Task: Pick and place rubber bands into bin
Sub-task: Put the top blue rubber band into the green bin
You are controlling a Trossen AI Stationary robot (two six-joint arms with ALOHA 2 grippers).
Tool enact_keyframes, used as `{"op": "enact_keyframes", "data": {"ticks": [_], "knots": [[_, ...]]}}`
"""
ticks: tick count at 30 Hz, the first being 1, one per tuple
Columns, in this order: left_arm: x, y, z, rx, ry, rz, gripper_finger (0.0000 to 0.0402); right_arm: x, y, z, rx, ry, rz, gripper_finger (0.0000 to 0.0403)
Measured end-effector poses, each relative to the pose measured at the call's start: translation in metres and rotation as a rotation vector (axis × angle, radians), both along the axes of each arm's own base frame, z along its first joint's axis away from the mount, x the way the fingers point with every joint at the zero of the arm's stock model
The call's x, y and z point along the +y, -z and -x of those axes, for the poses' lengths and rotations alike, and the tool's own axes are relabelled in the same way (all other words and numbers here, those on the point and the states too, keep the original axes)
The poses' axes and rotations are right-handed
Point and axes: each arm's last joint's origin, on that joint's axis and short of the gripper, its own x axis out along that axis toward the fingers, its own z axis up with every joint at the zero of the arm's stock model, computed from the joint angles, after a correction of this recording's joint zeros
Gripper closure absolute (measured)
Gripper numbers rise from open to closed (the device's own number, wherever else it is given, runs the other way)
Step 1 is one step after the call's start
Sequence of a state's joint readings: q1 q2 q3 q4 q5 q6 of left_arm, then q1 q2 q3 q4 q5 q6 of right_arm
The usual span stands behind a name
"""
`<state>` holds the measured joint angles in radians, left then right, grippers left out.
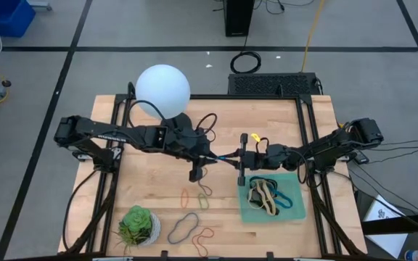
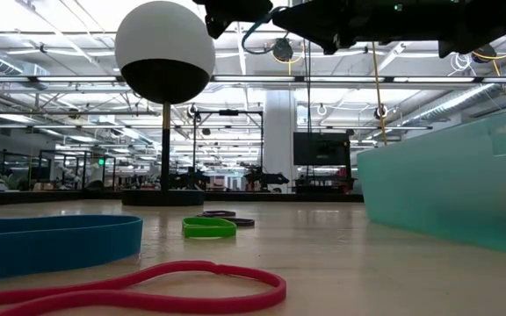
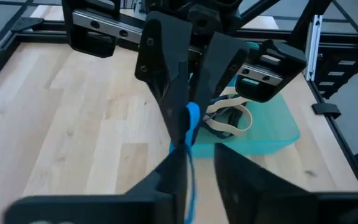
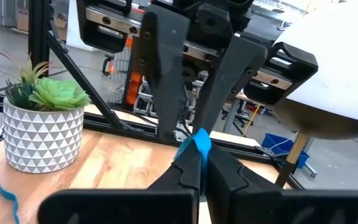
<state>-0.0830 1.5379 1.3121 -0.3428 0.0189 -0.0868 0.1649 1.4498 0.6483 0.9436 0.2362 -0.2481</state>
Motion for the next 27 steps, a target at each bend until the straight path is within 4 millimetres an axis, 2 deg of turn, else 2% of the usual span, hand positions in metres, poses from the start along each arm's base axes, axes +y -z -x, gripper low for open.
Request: {"op": "enact_keyframes", "data": {"ticks": [6, 11, 16, 21, 27], "knots": [[0.000, 0.003, 0.002, 0.033, 0.007, -0.002, 0.0229, -0.001, -0.002, 0.001, 0.006, 0.023, 0.002, 0.0402], [0.001, 0.013, 0.010, 0.170, -0.014, 0.012, 0.0189, 0.004, -0.014, 0.015, 0.052, 0.093, 0.036, 0.0402], [0.002, 0.024, 0.021, 0.337, -0.061, 0.039, 0.0173, 0.012, -0.035, 0.043, 0.128, 0.137, 0.035, 0.0402], [0.004, 0.029, 0.028, 0.424, -0.155, 0.023, 0.0172, 0.021, -0.068, 0.068, 0.345, 0.188, -0.049, 0.0403], [0.006, 0.030, 0.029, 0.433, -0.181, -0.008, 0.0172, 0.032, -0.110, 0.087, 0.648, 0.228, -0.222, 0.0403]]}}
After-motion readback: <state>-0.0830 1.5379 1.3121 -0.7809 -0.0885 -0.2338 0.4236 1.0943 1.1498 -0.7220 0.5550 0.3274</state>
